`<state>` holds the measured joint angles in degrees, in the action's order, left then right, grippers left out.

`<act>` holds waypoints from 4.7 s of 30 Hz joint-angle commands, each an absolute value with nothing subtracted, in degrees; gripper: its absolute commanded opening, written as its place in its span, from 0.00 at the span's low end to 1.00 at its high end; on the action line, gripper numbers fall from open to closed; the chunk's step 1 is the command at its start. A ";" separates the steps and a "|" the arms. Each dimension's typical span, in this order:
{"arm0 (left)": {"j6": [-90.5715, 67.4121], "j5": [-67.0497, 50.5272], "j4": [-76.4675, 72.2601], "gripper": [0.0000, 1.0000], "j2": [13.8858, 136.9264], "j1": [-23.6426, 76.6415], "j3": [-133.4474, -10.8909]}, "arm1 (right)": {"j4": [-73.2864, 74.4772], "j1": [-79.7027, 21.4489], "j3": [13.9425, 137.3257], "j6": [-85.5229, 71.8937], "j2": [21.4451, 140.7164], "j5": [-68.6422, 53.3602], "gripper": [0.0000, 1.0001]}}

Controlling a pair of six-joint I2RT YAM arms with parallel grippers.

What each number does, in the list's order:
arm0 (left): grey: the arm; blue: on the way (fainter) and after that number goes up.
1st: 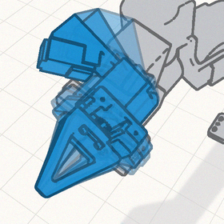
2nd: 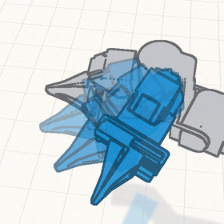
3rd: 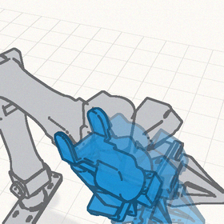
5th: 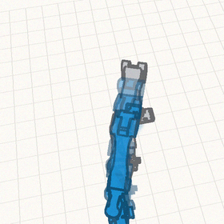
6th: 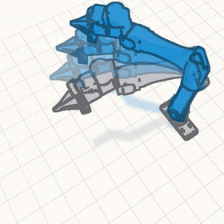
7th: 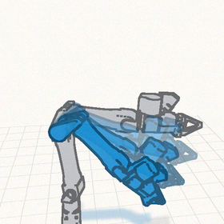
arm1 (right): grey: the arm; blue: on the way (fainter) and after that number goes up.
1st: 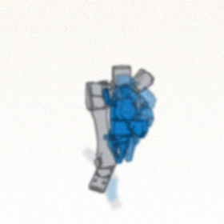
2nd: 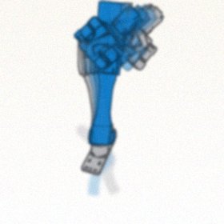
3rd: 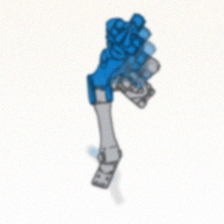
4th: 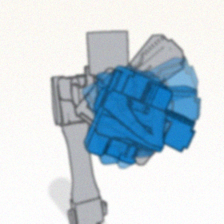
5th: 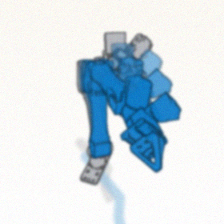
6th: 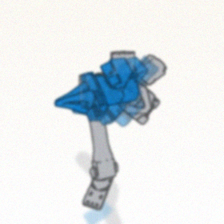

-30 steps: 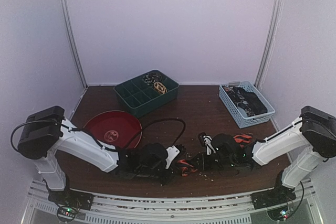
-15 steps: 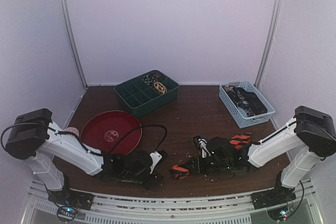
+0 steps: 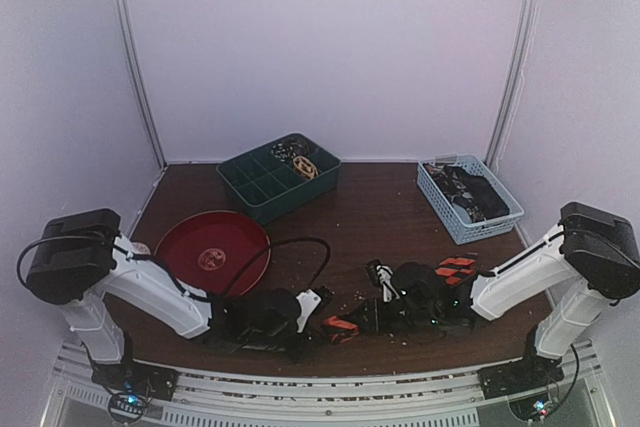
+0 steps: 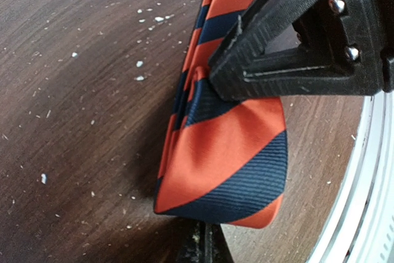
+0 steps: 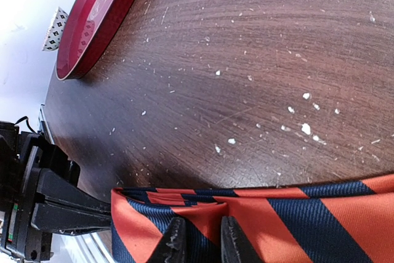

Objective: Roll the ties
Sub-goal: Roll the tie at the center of the board.

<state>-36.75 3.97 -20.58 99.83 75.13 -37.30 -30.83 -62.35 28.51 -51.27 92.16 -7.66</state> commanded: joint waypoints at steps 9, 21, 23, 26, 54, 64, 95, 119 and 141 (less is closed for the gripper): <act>-43.66 1.00 -20.20 0.00 102.58 75.85 -36.83 | -28.45 -62.87 26.87 -51.17 91.49 -6.59 0.21; -38.28 4.57 -20.42 0.00 102.57 75.85 -41.48 | -26.82 -62.83 26.63 -49.69 90.02 -5.82 0.22; -37.27 4.49 -20.50 0.00 102.34 75.85 -41.66 | -26.34 -62.80 26.29 -49.46 89.36 -4.79 0.22; -35.68 4.25 -21.74 0.00 101.60 75.85 -41.40 | -26.44 -62.82 26.01 -48.35 88.75 -4.37 0.22; -30.01 6.96 -18.01 0.00 99.17 75.76 -45.95 | -34.79 -63.01 24.47 -48.75 88.43 0.43 0.18; -29.23 6.93 -16.18 0.00 100.83 75.76 -48.98 | -38.45 -59.72 20.63 -48.15 86.92 -1.83 0.07; -25.54 4.73 -13.03 0.06 111.00 72.98 -61.16 | -15.84 -53.78 23.51 -41.87 70.53 -5.23 0.54; -23.31 6.55 -15.92 0.41 98.18 70.40 -46.99 | -28.66 -54.26 23.70 -50.49 83.83 -15.25 0.30; -30.48 3.55 -22.01 0.02 81.83 71.48 -23.74 | -33.58 -65.55 31.58 -60.91 94.73 -6.00 0.26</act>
